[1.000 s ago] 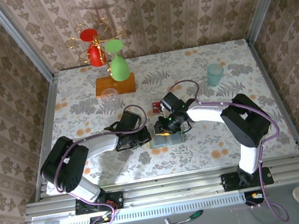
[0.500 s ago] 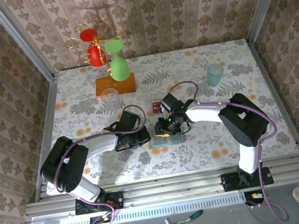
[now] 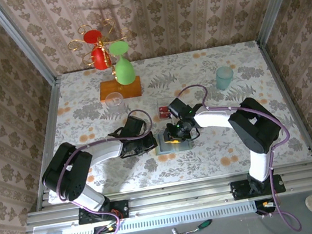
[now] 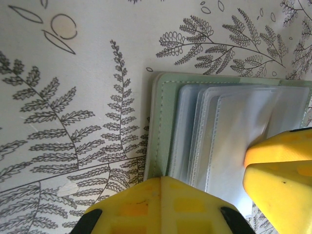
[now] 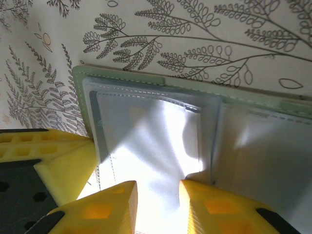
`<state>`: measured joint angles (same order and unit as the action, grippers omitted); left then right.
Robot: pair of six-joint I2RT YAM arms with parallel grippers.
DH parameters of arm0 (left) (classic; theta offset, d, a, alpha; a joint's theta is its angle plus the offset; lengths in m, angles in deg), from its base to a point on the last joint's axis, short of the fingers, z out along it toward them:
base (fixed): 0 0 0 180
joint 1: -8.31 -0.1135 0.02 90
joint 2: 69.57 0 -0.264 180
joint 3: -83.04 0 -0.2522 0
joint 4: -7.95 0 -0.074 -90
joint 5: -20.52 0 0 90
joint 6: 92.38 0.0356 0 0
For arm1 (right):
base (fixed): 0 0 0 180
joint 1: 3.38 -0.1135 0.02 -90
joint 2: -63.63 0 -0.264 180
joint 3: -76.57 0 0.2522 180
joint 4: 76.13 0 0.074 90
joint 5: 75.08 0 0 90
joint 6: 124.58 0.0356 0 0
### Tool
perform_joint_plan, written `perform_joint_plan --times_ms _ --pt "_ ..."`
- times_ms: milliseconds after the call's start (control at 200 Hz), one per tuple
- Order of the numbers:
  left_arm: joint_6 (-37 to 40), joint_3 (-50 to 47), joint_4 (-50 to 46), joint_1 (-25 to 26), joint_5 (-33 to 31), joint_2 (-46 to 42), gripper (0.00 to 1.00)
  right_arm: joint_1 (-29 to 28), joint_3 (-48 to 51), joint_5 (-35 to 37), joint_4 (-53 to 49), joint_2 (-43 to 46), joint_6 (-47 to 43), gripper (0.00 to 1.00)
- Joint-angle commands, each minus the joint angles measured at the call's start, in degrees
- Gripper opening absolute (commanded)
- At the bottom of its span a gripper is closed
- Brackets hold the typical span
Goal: Take the credit cards out of the card holder
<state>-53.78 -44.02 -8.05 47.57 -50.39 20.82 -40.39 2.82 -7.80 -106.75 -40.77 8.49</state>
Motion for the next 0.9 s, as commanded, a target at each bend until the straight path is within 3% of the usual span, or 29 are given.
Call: perform_joint_plan --times_ms 0,895 --pt "-0.20 -0.42 -1.18 -0.58 -0.02 1.07 0.00 -0.43 0.74 3.36 -3.35 1.57 -0.97 0.30" --pt "-0.95 2.05 -2.04 -0.30 -0.94 -4.25 0.03 1.67 5.72 0.87 2.35 3.21 0.07 0.29"
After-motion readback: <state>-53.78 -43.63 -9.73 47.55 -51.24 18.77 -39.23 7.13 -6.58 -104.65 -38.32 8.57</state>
